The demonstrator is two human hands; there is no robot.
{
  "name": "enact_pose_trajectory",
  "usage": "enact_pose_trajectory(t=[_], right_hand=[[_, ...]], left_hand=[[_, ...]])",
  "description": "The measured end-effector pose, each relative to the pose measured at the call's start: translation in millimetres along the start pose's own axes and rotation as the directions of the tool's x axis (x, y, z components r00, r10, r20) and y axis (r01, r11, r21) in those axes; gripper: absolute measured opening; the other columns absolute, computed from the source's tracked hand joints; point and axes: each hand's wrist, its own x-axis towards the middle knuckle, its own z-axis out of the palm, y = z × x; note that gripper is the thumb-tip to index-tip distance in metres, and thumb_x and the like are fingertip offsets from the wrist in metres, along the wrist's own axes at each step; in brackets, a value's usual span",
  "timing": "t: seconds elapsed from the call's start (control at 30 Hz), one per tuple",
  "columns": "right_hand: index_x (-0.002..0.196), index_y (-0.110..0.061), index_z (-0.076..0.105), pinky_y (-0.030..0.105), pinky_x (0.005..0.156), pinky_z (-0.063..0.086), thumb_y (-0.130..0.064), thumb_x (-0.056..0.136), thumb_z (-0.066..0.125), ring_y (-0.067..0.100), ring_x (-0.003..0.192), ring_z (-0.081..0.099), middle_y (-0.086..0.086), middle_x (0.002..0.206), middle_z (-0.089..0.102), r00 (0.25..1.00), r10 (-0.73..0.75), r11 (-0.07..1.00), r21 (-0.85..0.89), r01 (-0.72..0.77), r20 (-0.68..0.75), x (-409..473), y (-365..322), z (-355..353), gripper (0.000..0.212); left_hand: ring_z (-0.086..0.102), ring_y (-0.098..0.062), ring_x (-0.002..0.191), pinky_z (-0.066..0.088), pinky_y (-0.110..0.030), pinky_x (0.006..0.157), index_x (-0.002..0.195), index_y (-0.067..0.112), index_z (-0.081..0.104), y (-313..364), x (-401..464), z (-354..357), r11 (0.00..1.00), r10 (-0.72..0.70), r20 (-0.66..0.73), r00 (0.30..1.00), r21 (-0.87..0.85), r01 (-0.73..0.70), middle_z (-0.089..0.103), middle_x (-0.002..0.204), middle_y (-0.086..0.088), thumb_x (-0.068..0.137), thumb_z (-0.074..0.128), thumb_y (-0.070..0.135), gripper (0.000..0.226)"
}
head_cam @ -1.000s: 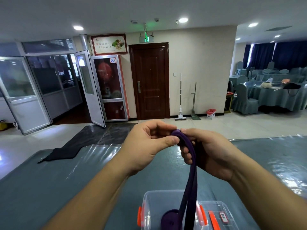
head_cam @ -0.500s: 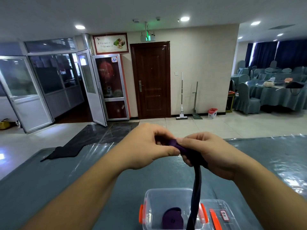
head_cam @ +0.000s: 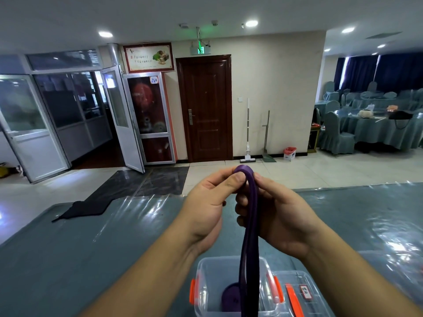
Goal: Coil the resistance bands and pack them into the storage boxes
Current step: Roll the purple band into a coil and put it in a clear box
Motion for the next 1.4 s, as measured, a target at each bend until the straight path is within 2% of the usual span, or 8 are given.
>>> enact_pose_trajectory(t=[0.1,0.4,0.53,0.63,0.77,1.07,1.27,1.4], right_hand=[[0.077,-0.014,0.071,0.033,0.068,0.04,-0.042,0.095,0.056,0.015,0.063,0.048,0.004,0.072,0.052,0.999,-0.018,0.998,0.052,0.021,-0.052,-1,2,3,0.036],[0.075,-0.013,0.071,0.03,0.063,0.036,-0.041,0.09,0.062,0.014,0.059,0.045,0.002,0.069,0.049,0.99,0.003,0.999,0.05,0.004,-0.138,-1,6,-3,0.033],[0.068,-0.016,0.071,0.03,0.061,0.03,-0.036,0.085,0.066,0.013,0.058,0.041,0.0,0.064,0.054,0.987,0.022,0.996,-0.08,-0.035,-0.159,-2,3,-10,0.026],[0.07,-0.016,0.073,0.028,0.058,0.033,-0.036,0.081,0.07,0.013,0.057,0.042,0.001,0.065,0.058,0.985,0.061,0.974,-0.204,-0.094,-0.161,-2,0,-17,0.023],[0.081,-0.009,0.072,0.029,0.058,0.038,-0.04,0.079,0.074,0.016,0.058,0.046,0.008,0.068,0.055,0.983,0.092,0.93,-0.339,-0.141,-0.156,-5,-4,-24,0.031],[0.108,-0.023,0.077,0.023,0.084,0.06,-0.01,0.094,0.068,0.011,0.098,0.076,-0.006,0.1,0.08,0.818,-0.55,0.737,-0.561,0.378,-0.171,-17,3,-8,0.021],[0.12,-0.026,0.073,0.031,0.098,0.058,-0.006,0.088,0.075,0.009,0.107,0.074,-0.011,0.11,0.079,0.782,-0.599,0.714,-0.558,0.422,-0.175,-18,11,-3,0.038],[0.116,-0.02,0.075,0.033,0.098,0.059,0.0,0.087,0.075,0.011,0.103,0.075,-0.006,0.106,0.08,0.843,-0.52,0.729,-0.587,0.352,-0.14,-17,-2,-10,0.035]], left_hand=[[0.06,-0.012,0.102,0.032,-0.04,0.096,0.117,0.018,0.075,-7,0,1,0.996,-0.06,-0.01,0.998,-0.061,0.059,0.075,0.108,-0.006,0.08,0.075,0.042,0.044],[0.06,-0.012,0.105,0.035,-0.039,0.098,0.115,0.017,0.075,-5,-5,3,0.993,-0.103,0.031,0.994,-0.055,0.105,0.074,0.11,-0.006,0.089,0.073,0.036,0.032],[0.069,-0.008,0.089,0.05,-0.02,0.076,0.11,0.016,0.075,9,-3,-10,0.941,-0.002,0.066,0.998,0.338,-0.021,0.077,0.096,0.001,0.092,0.075,0.02,0.019],[0.072,-0.005,0.087,0.056,-0.02,0.074,0.103,0.031,0.078,27,0,-20,0.716,-0.01,0.158,0.987,0.69,-0.103,0.077,0.093,0.009,0.086,0.081,0.031,0.016],[0.068,-0.001,0.077,0.053,-0.018,0.071,0.098,0.032,0.079,41,2,-22,0.572,-0.09,0.227,0.97,0.809,-0.136,0.076,0.085,0.012,0.084,0.083,0.036,0.015],[0.073,-0.01,0.086,0.055,-0.02,0.078,0.099,0.015,0.081,15,0,-15,0.947,-0.013,0.001,1.0,0.32,0.012,0.08,0.093,-0.005,0.09,0.074,0.012,0.012],[0.07,-0.008,0.076,0.056,-0.016,0.072,0.099,0.004,0.077,9,0,0,0.987,-0.074,-0.062,0.995,-0.151,0.064,0.077,0.089,-0.008,0.075,0.073,0.019,0.028],[0.069,-0.012,0.084,0.058,-0.022,0.077,0.1,0.01,0.078,10,-3,-7,0.992,-0.129,-0.032,0.991,0.008,0.129,0.077,0.094,-0.008,0.088,0.073,0.016,0.014]])
